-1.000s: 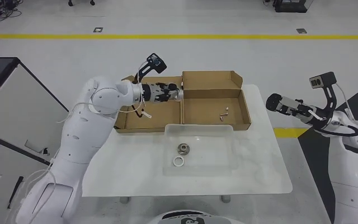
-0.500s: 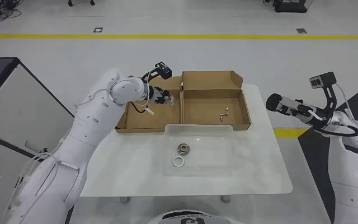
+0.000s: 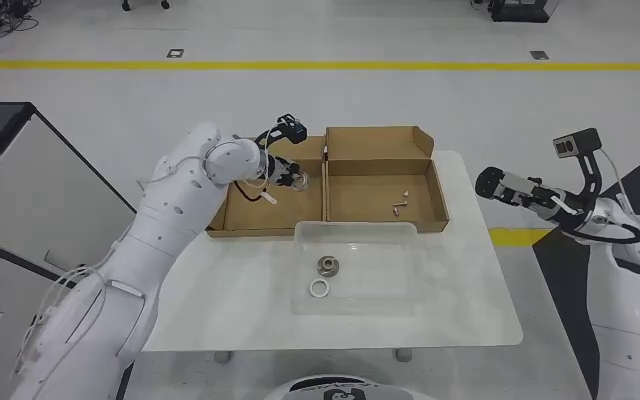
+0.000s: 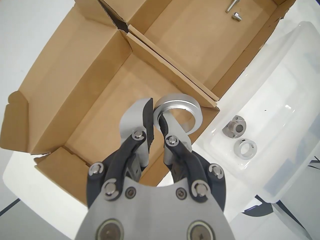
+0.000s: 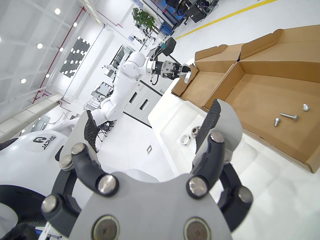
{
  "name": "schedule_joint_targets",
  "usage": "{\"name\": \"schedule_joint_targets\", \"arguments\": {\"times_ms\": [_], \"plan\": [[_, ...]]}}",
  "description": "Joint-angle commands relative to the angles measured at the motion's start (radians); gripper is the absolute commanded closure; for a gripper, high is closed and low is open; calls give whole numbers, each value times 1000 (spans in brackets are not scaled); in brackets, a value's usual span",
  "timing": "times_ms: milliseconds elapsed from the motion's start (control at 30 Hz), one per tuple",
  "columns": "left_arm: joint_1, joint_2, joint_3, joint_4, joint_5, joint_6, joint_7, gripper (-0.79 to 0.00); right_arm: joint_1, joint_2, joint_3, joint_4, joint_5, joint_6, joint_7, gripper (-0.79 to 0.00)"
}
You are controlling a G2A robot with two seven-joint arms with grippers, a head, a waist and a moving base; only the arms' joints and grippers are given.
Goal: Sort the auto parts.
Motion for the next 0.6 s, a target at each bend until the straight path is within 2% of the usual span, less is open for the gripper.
{"name": "schedule_joint_targets", "arguments": {"times_ms": [0,100,200,567], "plan": [[-1,-4,14,14,43,46,10,0,0,0,0,0,0,0,0,-785],[-25,-21,54,70,60,76,18,0,0,0,0,0,0,0,0,-785],[-63,-52,118,156,98,113,44,0,0,0,0,0,0,0,0,-785],[-192,-198,293,488,103,169,97,0,0,0,0,0,0,0,0,-785]]}}
